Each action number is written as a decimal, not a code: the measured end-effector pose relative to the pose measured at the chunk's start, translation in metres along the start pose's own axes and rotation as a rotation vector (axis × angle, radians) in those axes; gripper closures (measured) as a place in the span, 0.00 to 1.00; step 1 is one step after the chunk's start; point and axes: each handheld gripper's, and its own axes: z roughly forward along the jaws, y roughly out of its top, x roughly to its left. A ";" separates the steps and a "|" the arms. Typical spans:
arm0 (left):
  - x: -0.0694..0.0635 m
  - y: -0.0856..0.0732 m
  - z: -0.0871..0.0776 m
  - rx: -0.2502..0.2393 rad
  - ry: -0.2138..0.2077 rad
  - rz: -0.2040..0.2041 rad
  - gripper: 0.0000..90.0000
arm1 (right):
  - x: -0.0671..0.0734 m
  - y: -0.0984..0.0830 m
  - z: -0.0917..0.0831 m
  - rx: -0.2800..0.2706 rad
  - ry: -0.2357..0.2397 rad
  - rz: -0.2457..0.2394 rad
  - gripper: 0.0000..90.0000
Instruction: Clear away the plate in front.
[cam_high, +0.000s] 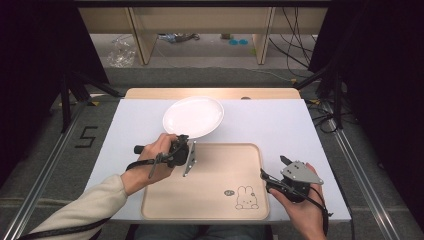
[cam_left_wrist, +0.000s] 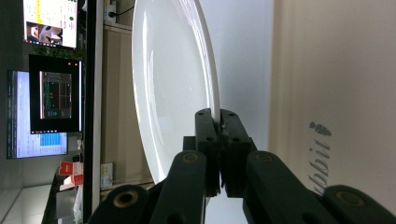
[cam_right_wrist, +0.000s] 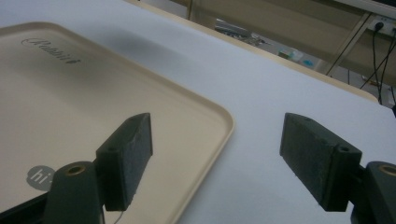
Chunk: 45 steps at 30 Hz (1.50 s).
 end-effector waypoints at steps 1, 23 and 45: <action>0.000 0.000 -0.001 -0.002 0.000 -0.001 0.98 | 0.000 0.000 0.000 0.000 0.000 0.000 0.29; -0.005 0.003 -0.017 -0.022 0.003 0.016 0.98 | 0.000 0.000 0.000 0.001 -0.005 -0.001 0.29; -0.010 0.006 -0.031 -0.039 0.002 0.032 0.97 | -0.001 0.000 0.000 -0.007 -0.015 -0.012 0.29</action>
